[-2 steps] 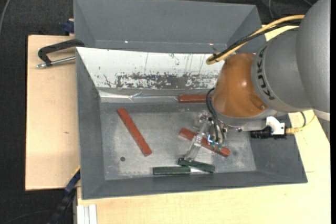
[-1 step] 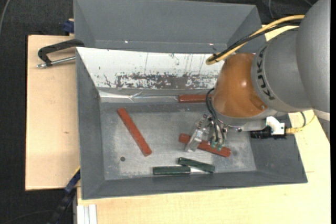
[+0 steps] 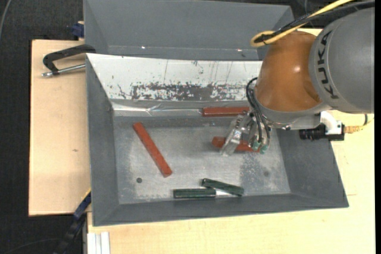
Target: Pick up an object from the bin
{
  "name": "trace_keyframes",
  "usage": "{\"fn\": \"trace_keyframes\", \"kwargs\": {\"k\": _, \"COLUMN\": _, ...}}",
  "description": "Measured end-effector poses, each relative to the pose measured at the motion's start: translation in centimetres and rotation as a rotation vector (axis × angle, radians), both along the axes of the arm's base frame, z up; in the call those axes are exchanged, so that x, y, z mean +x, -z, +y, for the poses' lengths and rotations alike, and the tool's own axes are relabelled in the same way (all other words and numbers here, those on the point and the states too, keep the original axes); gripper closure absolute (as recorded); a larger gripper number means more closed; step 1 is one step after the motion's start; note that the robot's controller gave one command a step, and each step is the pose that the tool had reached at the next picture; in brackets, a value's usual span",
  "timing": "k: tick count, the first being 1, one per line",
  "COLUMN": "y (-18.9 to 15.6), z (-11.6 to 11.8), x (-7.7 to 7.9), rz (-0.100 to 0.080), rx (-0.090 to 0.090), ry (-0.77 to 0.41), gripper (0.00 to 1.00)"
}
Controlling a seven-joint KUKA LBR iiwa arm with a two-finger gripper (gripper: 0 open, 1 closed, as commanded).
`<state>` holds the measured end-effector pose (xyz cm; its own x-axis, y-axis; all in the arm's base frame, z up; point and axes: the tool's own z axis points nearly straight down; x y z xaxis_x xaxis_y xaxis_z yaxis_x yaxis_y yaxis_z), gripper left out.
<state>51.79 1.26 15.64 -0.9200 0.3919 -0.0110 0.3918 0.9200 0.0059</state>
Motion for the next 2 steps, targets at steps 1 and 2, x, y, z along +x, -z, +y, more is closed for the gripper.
{"fn": "trace_keyframes", "kwargs": {"k": 1, "y": -1.5, "z": 0.1, "x": 0.2, "rz": 0.005, "rx": 0.000, "ry": -0.002, "gripper": 1.00}}
{"fn": "trace_keyframes", "kwargs": {"k": 2, "y": -2.9, "z": 0.1, "x": 0.3, "rz": 0.005, "rx": 0.000, "ry": -0.004, "gripper": 1.00}}
